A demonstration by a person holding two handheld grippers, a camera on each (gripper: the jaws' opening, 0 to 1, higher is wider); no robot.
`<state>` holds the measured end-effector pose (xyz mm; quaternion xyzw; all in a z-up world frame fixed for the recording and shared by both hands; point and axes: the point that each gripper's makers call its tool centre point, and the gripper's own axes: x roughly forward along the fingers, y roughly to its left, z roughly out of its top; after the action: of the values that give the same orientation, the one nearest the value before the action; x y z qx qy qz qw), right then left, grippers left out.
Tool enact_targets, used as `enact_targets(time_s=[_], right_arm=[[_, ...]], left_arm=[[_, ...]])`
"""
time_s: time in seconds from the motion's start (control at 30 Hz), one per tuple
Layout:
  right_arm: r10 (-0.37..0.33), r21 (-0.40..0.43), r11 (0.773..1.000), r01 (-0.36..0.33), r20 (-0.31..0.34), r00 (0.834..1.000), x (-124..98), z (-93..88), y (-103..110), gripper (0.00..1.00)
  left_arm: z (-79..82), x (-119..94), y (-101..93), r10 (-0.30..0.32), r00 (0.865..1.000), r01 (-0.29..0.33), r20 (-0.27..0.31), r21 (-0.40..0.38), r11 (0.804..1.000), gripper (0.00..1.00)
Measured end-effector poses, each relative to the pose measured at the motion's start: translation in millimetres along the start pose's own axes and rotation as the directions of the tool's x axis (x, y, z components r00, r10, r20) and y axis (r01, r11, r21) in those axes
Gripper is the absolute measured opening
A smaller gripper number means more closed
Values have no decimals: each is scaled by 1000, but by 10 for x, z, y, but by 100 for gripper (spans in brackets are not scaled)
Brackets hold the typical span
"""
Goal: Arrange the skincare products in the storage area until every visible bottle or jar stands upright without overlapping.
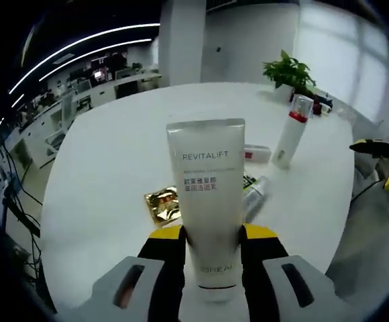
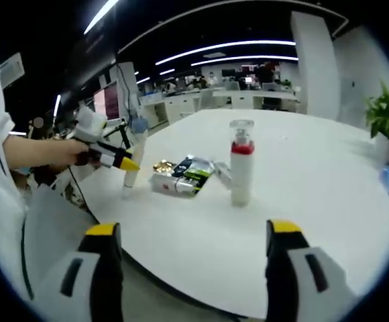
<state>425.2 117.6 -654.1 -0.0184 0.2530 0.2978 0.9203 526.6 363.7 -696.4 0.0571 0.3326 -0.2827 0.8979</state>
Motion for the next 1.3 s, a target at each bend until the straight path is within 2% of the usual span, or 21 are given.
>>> enact_targets(time_s=[0.23,0.33,0.67,0.8,1.03,1.3], right_arm=[[6,-11,1000,-6,2,1000,-2,3,19,88],[11,-15,1000,-11,1,1000,-3,1,27,87],[17,-26,1000,-17,1,1000,-37,43,75,85],[34,11,999,-35,47,998,-34,223,169,82],[99,16,995,-101,114,989,50,516,423,74],[157,27,986,-163,159,975,130,718,673,65]], left_arm=[[82,-91,-150,-13,999,13,40,2,1000,28],[151,-139,-265,-27,997,26,69,10,1000,28],[293,-248,-581,-50,992,49,115,18,999,28],[328,-289,-722,-51,990,49,130,21,999,28],[405,-348,-953,-56,986,54,160,16,998,28],[476,-406,-1248,-77,978,71,193,39,997,28]])
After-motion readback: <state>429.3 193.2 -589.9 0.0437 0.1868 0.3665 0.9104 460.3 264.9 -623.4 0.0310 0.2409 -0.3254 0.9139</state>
